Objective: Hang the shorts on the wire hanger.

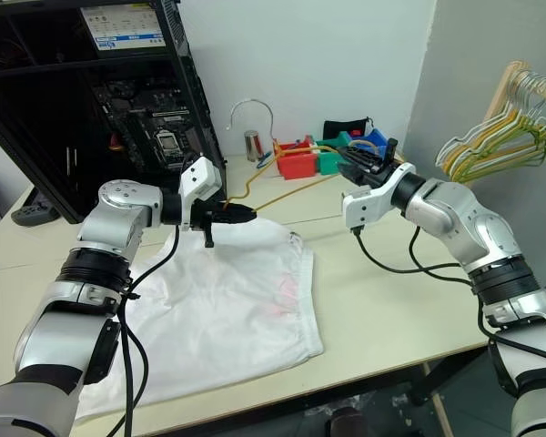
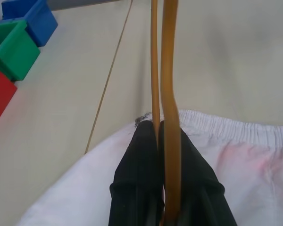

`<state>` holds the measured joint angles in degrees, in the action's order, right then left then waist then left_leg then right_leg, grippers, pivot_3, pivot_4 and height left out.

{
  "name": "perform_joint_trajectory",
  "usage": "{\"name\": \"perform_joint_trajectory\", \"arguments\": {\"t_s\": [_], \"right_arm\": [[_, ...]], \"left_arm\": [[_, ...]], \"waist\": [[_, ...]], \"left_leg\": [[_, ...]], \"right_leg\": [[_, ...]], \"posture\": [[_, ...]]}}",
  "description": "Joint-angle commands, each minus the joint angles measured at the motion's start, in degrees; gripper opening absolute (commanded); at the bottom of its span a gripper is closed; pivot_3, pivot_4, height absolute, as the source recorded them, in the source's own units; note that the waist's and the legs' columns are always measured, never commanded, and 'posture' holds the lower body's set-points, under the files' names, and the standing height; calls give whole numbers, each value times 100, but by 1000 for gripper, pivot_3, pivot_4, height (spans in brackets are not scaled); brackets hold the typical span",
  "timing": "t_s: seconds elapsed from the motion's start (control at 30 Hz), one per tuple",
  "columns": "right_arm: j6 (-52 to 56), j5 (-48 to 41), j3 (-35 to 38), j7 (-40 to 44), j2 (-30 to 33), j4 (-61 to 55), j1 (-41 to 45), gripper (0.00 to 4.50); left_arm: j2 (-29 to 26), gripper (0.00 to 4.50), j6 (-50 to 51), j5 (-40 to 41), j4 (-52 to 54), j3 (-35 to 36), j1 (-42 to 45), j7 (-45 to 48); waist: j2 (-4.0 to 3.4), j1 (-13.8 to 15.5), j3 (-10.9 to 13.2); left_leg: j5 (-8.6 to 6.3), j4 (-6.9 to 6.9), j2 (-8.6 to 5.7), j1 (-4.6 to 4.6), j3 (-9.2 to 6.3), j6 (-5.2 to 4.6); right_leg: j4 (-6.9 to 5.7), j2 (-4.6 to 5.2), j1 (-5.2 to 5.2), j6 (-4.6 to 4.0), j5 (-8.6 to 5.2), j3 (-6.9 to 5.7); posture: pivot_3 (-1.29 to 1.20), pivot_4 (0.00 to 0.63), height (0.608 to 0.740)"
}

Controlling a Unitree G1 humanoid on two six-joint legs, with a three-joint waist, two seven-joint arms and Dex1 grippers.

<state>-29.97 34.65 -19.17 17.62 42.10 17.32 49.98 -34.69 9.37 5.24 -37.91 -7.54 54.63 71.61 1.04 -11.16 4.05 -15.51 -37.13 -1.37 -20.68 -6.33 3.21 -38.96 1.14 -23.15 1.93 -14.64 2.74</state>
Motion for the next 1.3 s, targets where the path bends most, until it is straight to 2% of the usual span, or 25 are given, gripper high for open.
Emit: {"name": "perform_joint_trajectory", "arguments": {"t_s": [0.03,0.1,0.17,0.23,0.43,0.6,0.77,1.3], "right_arm": [[557,-787,337,781,-85,-182,-88,2619],[809,-1133,443,1152,-75,-407,-179,3009],[1385,-1806,594,1868,-32,-764,-395,3443],[1684,-2016,717,2149,33,-953,-520,3443],[2269,-2082,847,2320,-31,-1117,-618,3443],[2392,-1959,562,2756,8,-909,-654,3443],[2348,-1850,440,2931,42,-721,-648,3443],[1931,-1504,290,2715,-267,192,-232,3443]], "left_arm": [[-101,0,-597,-327,-71,6,37,-440],[-117,0,-908,-539,-155,-13,27,-749],[-245,0,-1596,-945,-151,-190,-86,-1064],[-325,0,-2091,-1248,-177,-324,-170,-1321],[-365,0,-2895,-1645,-215,-468,-259,-1651],[-343,0,-3626,-1964,-189,-553,-200,-2172],[-325,0,-3825,-2074,-145,-563,-227,-2310],[-345,0,-4043,-2145,76,-647,-410,-2318]], "waist": [[1,0,-3],[3,1,-6],[2,3,-7],[1,5,-8],[0,10,-11],[2,10,-12],[1,10,-12],[2,10,-14]], "left_leg": [[0,0,0,0,0,0],[0,0,3,0,-3,0],[0,0,7,0,-6,0],[0,-1,8,-1,-7,0],[0,-4,4,-3,-9,0],[0,-4,4,-3,-8,-1],[0,-3,3,-3,-7,-1],[0,-3,3,-3,-8,-1]], "right_leg": [[0,0,0,0,0,0],[0,1,0,0,0,-2],[-2,9,0,0,0,-1],[-2,11,0,0,0,-2],[-3,19,1,1,1,-7],[-3,19,0,1,1,-6],[-3,19,0,1,1,-7],[-5,19,0,1,1,-9]], "posture": [[-149,0,740],[-152,0,740],[-153,0,740],[-150,0,740],[-148,0,740],[-141,0,740],[-141,0,740],[-122,0,740]]}}
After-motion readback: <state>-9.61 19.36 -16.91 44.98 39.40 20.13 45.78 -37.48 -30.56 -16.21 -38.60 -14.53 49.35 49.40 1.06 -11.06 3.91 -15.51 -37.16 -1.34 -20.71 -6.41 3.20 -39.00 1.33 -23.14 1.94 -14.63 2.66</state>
